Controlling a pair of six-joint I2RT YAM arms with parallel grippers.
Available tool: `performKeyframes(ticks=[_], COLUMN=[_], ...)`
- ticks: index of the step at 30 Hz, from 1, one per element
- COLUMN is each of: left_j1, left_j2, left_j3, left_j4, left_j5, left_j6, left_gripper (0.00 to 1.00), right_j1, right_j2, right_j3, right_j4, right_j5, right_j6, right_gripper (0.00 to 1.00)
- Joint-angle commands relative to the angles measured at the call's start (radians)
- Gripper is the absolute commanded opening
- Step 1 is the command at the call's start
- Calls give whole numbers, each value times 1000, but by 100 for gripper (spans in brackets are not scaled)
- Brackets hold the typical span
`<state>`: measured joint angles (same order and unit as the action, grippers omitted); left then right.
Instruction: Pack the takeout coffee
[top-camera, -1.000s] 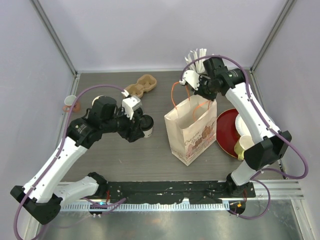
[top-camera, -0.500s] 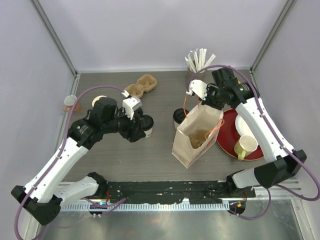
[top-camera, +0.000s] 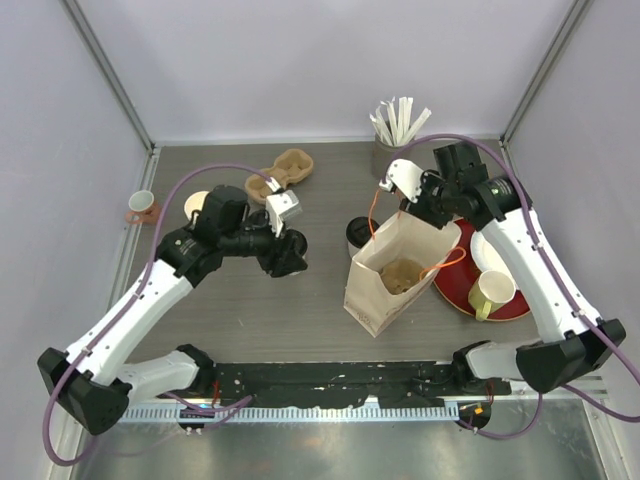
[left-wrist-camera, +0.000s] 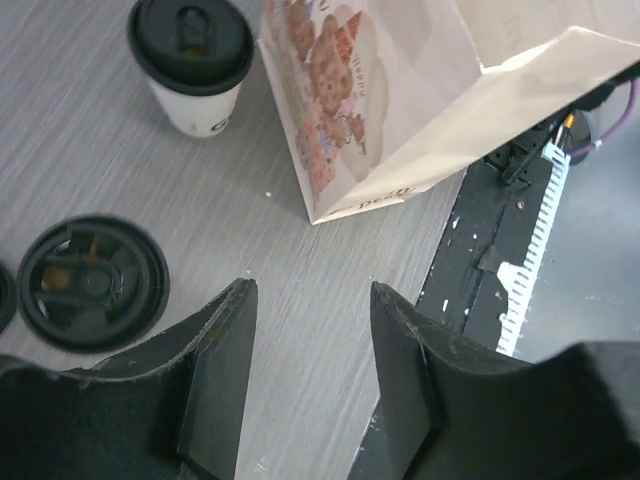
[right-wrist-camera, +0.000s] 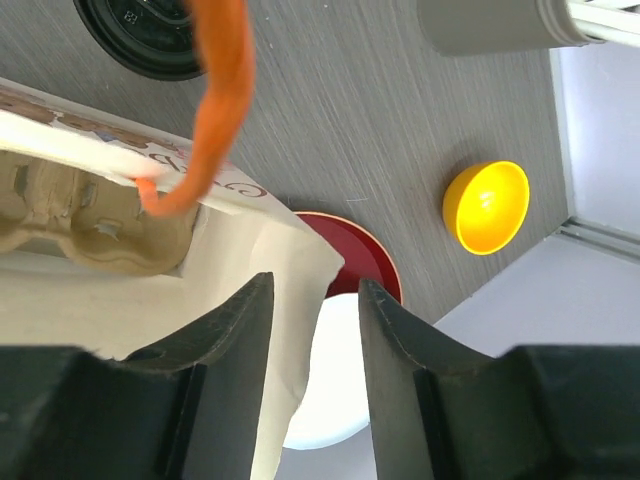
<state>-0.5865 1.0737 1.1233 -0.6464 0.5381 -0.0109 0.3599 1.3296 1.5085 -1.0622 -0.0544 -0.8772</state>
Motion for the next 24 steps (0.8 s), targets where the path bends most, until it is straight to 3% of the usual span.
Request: performKeyframes(ticks=[1, 2, 9, 14, 18, 20, 24], left_j1=[5, 4, 5, 4, 7, 25, 40], left_j2=[43, 72, 293, 446, 575, 612, 624], left_j3=[6, 9, 75, 197, 380, 394, 319], left_j4=[76, 71, 99, 36, -36, -16, 248], left_j5=[222, 246, 424, 457, 448, 485, 462], left_j6=[322, 436, 763, 1026, 1043, 953, 543], left_gripper=[56, 59, 61, 64, 63, 61, 61], right_j1=[-1, -1, -2, -1, -2, -1, 1], right_j2=[-101, -109, -168, -205, -231, -250, -293], right_j3=[16, 18, 47, 73, 91, 93, 124], right_j4=[39, 47, 10, -14, -38, -16, 50], right_j5=[-13, -13, -47, -61, -84, -88, -98], right_j6=[41, 44, 107, 136, 173, 193, 273], right_gripper=[48, 48, 57, 59, 59, 59, 61])
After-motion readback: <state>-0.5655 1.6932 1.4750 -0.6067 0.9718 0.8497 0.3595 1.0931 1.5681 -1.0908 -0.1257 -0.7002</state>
